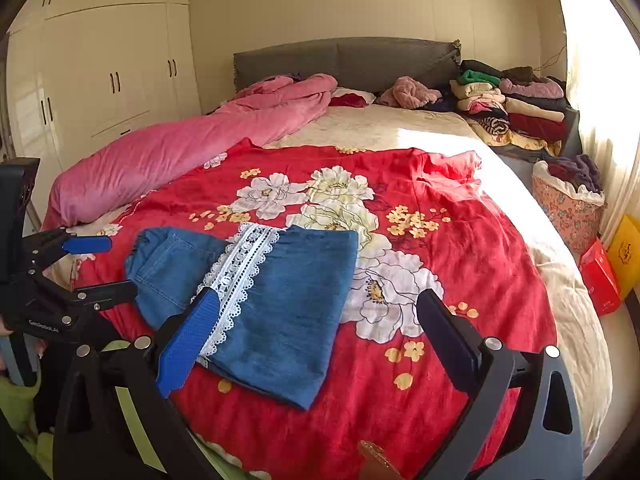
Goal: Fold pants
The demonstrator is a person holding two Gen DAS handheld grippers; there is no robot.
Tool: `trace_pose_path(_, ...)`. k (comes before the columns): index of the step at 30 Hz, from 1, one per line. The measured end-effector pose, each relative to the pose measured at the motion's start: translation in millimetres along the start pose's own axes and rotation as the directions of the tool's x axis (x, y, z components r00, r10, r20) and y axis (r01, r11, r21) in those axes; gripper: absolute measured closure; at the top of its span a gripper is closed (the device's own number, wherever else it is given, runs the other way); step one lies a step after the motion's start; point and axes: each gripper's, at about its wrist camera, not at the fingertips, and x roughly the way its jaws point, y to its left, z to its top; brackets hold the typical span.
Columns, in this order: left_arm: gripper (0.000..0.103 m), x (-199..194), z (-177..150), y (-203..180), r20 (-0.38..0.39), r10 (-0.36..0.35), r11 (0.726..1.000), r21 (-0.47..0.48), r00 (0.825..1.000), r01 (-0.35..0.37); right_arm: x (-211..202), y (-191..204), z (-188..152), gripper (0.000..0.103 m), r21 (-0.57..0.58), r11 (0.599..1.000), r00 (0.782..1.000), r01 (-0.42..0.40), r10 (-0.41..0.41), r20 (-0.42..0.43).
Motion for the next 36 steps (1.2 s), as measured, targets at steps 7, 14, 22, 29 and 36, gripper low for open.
trace_pose_path(7,0.01,-2.1,-4.4,14.9,0.012,0.017,0.999,-0.03,1.0,-0.016,6.1,10.9,8.4,0.005,-0.013,1.0,1.0,-0.012,0.012,-0.003)
trace_pose_path(14,0.01,-1.6,-11.6,38.0,0.014,0.013,0.996,-0.093,1.0,-0.012,15.4,29.2,18.3,0.005,-0.048,0.999,1.0,-0.022,0.022,-0.013)
trace_pose_path(22,0.01,-0.5,-20.2,66.6,0.014,0.045,0.988,-0.151,0.999,-0.042,30.0,48.2,25.5,0.005,-0.073,0.996,0.998,-0.045,0.043,-0.039)
trace_pose_path(29,0.01,5.9,-29.1,91.6,0.001,0.08,0.977,-0.198,0.997,-0.078,49.0,66.3,37.0,0.005,-0.103,0.991,0.995,-0.083,0.077,-0.064)
trace_pose_path(36,0.01,17.8,-42.6,119.1,-0.032,0.086,0.961,-0.259,0.996,-0.091,77.3,86.8,50.1,0.005,-0.115,0.982,0.985,-0.152,0.14,-0.105)
